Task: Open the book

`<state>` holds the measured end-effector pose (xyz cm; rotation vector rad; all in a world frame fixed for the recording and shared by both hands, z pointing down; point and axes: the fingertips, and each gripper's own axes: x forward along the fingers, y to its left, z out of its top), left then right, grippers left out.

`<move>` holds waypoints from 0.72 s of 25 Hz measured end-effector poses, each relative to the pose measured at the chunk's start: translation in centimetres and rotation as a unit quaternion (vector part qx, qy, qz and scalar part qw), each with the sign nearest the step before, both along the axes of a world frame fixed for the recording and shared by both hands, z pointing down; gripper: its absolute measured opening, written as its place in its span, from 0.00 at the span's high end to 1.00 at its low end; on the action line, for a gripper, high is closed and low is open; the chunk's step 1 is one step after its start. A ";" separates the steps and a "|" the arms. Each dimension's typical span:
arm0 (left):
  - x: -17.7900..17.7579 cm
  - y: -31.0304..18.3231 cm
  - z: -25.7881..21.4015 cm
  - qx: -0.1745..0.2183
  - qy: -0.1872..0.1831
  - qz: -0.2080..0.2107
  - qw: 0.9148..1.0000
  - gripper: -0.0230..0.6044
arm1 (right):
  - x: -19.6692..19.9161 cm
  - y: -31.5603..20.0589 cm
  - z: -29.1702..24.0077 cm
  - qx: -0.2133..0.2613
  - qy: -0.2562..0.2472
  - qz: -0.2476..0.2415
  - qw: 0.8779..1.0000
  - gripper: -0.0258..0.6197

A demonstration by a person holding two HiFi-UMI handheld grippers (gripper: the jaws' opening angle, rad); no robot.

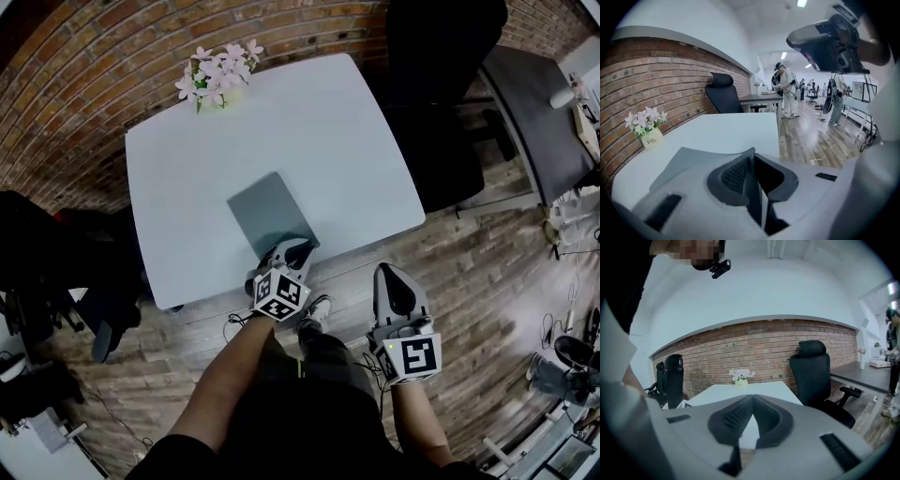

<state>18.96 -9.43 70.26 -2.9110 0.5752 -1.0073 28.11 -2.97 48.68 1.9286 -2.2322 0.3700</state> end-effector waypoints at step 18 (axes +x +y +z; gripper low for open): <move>-4.9 -1.2 -9.0 -0.023 0.192 -0.128 0.973 0.91 | -4.0 -1.4 -1.3 0.013 -0.012 -0.057 0.998 0.94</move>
